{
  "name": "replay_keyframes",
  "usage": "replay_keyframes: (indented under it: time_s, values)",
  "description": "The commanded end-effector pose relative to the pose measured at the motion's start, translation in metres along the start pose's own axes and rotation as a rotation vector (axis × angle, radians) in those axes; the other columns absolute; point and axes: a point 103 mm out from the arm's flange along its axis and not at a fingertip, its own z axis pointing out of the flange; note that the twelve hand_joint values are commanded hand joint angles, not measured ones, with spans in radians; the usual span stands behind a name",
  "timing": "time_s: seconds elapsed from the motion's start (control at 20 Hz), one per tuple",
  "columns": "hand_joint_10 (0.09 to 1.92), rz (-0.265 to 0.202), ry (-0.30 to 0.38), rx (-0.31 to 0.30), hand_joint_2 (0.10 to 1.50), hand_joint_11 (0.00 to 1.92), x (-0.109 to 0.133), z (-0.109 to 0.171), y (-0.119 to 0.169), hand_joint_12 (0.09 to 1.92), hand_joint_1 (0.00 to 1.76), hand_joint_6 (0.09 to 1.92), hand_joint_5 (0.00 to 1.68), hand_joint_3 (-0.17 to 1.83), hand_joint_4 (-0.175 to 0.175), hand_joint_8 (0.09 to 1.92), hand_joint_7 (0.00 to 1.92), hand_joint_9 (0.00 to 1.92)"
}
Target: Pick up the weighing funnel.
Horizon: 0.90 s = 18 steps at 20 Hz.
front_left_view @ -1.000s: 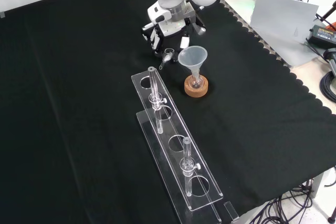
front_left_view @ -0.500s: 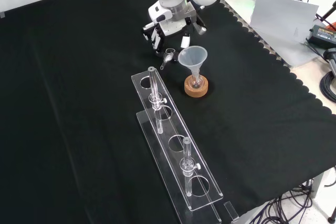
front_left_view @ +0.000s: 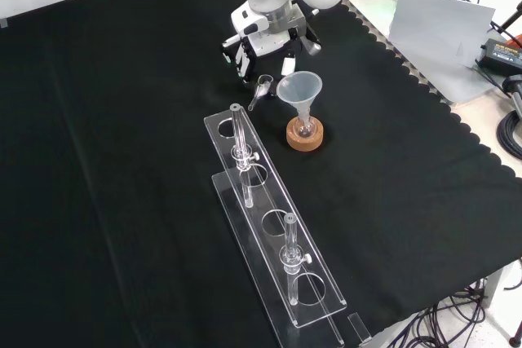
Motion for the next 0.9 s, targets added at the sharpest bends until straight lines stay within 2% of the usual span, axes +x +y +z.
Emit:
replay_keyframes:
  time_s: [0.05,0.55,0.7,0.8,0.9]
  values:
    - [0.39,-0.004,0.008,-0.010,0.61,0.07,-0.0027,-0.0006,0.0019,1.54,0.88,0.55,1.05,0.58,0.084,0.40,1.31,0.97]
    - [0.29,-0.004,-0.005,-0.045,0.59,0.19,0.0031,-0.0009,0.0030,1.49,0.94,0.46,1.17,0.61,0.136,0.28,1.46,1.08]
    - [0.28,-0.006,-0.001,-0.048,0.81,0.21,0.0030,-0.0009,0.0026,1.48,1.06,0.56,1.23,0.32,0.169,0.23,1.50,1.10]
    - [0.26,-0.007,-0.005,-0.048,0.88,0.21,0.0031,-0.0006,0.0022,1.48,1.09,0.54,1.26,0.21,0.174,0.19,1.52,1.12]
    - [0.26,-0.008,-0.015,-0.048,0.90,0.22,0.0031,-0.0002,0.0022,1.48,1.09,0.52,1.27,0.17,0.175,0.18,1.53,1.12]
